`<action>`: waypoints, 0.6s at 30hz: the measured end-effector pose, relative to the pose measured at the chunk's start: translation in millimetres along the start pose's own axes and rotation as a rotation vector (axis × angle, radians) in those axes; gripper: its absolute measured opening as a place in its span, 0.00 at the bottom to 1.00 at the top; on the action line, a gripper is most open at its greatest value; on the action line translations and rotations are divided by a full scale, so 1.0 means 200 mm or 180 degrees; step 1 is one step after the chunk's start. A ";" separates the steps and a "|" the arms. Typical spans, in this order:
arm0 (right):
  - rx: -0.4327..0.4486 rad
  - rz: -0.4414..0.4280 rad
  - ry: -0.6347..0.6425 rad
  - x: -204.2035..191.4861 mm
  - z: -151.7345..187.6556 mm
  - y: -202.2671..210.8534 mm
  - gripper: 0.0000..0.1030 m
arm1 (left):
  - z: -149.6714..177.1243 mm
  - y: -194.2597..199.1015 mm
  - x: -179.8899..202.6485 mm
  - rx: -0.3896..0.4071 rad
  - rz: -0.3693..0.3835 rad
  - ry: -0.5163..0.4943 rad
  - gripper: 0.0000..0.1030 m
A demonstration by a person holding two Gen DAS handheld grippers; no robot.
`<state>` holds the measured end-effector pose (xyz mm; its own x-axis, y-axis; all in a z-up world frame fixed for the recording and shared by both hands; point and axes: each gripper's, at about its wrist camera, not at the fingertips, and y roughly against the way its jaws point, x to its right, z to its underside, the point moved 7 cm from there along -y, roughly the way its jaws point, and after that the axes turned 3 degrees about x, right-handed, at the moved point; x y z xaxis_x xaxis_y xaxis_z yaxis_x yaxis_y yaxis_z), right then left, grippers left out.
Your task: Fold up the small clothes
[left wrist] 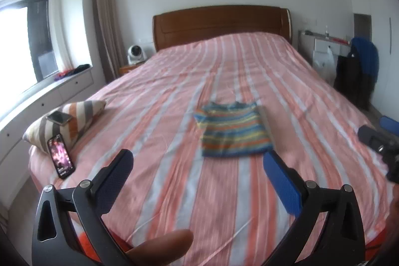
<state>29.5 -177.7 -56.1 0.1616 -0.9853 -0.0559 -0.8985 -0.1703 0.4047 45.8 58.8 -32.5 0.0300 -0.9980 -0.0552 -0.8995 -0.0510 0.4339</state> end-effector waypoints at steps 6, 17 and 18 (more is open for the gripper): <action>-0.0118 -0.0075 0.0093 -0.07 -0.01 -0.01 1.00 | 0.00 0.00 -0.02 -0.0232 0.0039 0.0094 1.00; -0.0352 0.0043 0.0200 -0.10 0.06 -0.06 1.00 | 0.09 -0.07 0.01 -0.0612 0.0077 0.0072 1.00; -0.0388 0.0060 0.0168 -0.09 0.05 -0.06 1.00 | 0.10 -0.07 0.01 -0.0623 0.0073 0.0064 1.00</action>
<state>33.7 -158.0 -70.1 0.1693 -0.9856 -0.0004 -0.8459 -0.1455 0.5132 50.1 58.0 -55.8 0.0209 -0.9994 -0.0260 -0.7983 -0.0324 0.6015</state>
